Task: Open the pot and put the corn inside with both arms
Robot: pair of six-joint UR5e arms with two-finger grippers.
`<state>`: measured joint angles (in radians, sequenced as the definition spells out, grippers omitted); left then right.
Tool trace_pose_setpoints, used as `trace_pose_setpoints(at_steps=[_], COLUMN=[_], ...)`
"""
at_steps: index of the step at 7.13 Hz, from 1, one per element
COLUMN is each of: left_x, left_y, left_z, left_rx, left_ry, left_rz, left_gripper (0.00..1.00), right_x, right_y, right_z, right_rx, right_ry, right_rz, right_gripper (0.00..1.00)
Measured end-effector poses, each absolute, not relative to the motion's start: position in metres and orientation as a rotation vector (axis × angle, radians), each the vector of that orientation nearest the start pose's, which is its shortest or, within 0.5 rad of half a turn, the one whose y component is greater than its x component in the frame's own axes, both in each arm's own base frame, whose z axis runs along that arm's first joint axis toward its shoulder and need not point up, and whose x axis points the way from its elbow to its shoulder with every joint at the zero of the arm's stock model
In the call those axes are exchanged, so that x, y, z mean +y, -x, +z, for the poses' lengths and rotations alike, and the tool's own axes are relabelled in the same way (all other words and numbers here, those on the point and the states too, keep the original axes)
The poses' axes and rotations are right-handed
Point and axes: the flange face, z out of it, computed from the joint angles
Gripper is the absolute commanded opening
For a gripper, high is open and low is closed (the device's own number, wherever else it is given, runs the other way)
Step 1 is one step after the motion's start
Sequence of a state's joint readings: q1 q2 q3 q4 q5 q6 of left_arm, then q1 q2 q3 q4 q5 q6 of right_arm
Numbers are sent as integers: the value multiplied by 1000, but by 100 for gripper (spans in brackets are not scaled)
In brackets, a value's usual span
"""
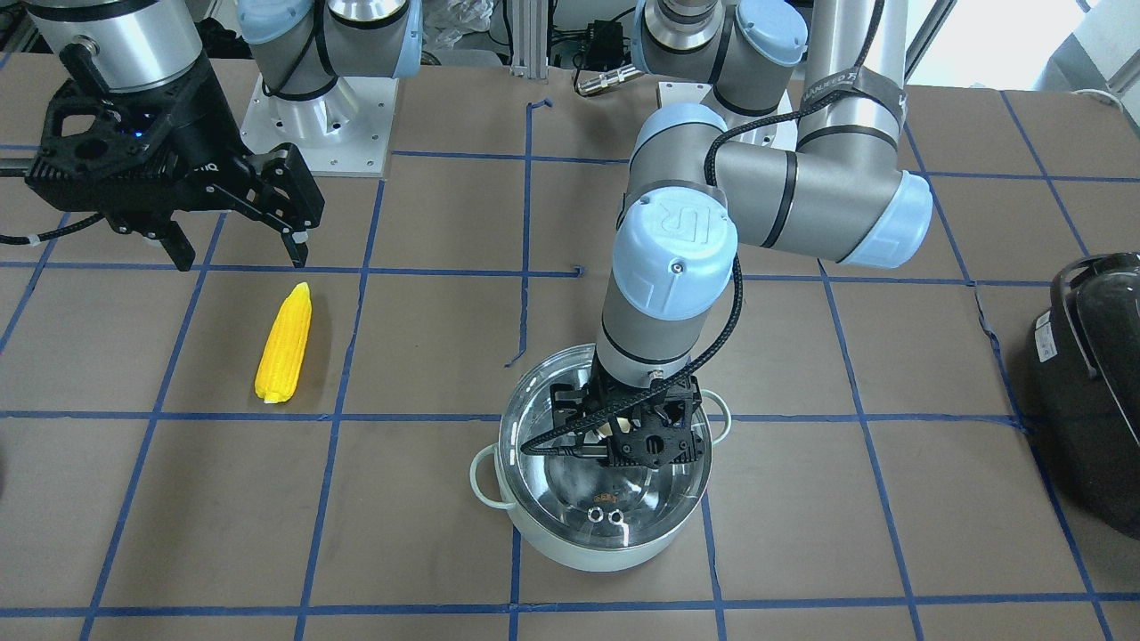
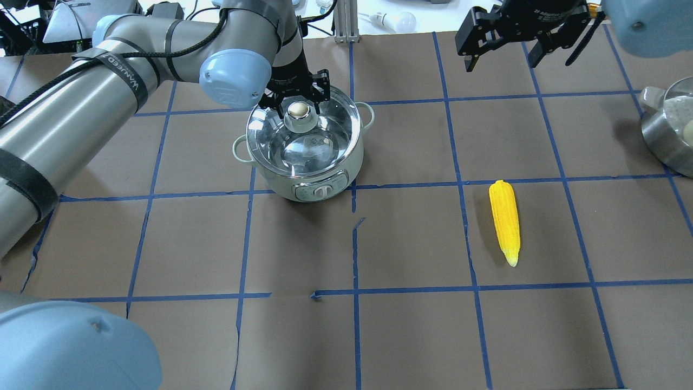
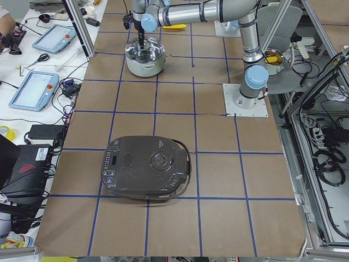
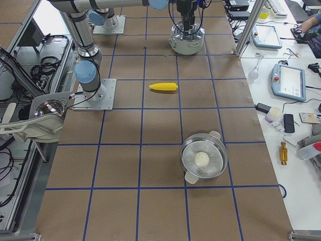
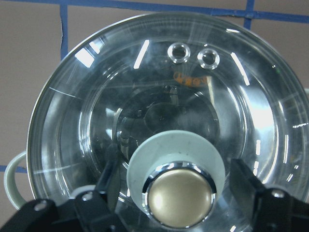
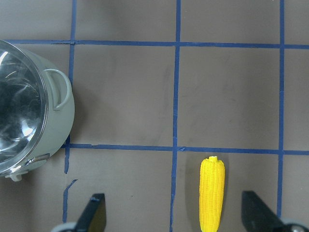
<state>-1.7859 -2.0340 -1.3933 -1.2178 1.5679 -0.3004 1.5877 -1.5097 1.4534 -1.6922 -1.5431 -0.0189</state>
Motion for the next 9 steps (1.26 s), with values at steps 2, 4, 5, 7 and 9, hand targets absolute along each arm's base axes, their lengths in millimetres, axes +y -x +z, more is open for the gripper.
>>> trace_pose_setpoints(at_steps=[2, 4, 5, 7, 9], left_x=[-625, -621, -621, -632, -637], left_y=[274, 273, 267, 218, 130], left_z=[340, 355, 377, 419, 420], left_rx=[3160, 3171, 3173, 3166, 3156], left_ry=[132, 133, 138, 174, 126], left_rz=[-87, -102, -117, -101, -32], left_gripper=[38, 38, 38, 38, 38], right_x=[-531, -531, -531, -532, -532], right_y=[-144, -144, -144, -144, -144], right_z=[532, 535, 535, 535, 535], right_rx=[3101, 3099, 3098, 3100, 3101], right_ry=[59, 57, 57, 59, 59], right_rz=[-291, -301, -301, -301, -301], right_gripper=[100, 100, 100, 100, 100])
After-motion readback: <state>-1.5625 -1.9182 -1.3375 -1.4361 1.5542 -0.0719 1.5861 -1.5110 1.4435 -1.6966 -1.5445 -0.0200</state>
